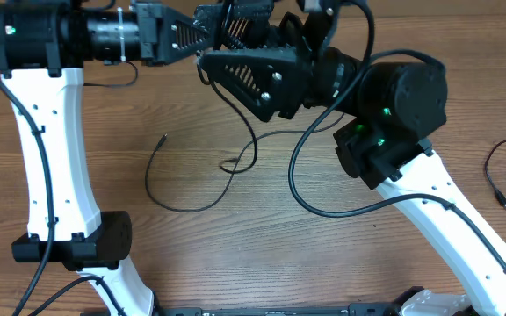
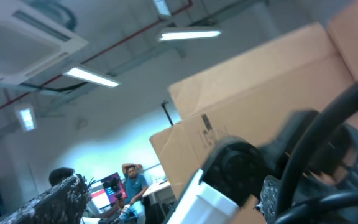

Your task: Untangle cables

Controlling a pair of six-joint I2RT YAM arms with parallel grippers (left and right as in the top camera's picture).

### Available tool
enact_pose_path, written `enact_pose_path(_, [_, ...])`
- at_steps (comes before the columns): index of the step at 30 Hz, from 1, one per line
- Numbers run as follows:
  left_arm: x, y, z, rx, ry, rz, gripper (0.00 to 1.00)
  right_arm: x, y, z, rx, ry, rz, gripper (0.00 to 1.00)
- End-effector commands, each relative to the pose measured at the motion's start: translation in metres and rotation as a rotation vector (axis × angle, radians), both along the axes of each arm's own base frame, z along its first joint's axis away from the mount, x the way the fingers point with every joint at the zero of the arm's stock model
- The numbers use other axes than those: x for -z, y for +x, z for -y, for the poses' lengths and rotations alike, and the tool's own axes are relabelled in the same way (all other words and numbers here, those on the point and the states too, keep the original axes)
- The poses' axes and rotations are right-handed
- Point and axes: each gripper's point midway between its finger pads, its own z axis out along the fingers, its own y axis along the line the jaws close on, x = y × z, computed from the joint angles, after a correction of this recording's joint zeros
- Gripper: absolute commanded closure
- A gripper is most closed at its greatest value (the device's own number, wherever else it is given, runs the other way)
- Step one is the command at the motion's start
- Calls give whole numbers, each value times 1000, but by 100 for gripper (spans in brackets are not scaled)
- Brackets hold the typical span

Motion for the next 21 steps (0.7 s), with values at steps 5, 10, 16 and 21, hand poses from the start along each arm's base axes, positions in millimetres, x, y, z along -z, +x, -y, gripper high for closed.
enact_pose_path(5, [38,28,-22,-169,218,-23,96,-13,-15,9,-22,13,68,13])
enact_pose_path(10, [82,59,-72,-430,461,-137,96,-13,-11,12,-10,12,64,14])
enact_pose_path(16, [106,72,-137,-672,675,-197,96,-5,14,24,31,-16,-15,22])
enact_pose_path(21, [111,74,-175,-784,756,-216,96,-3,26,36,58,-27,-30,34])
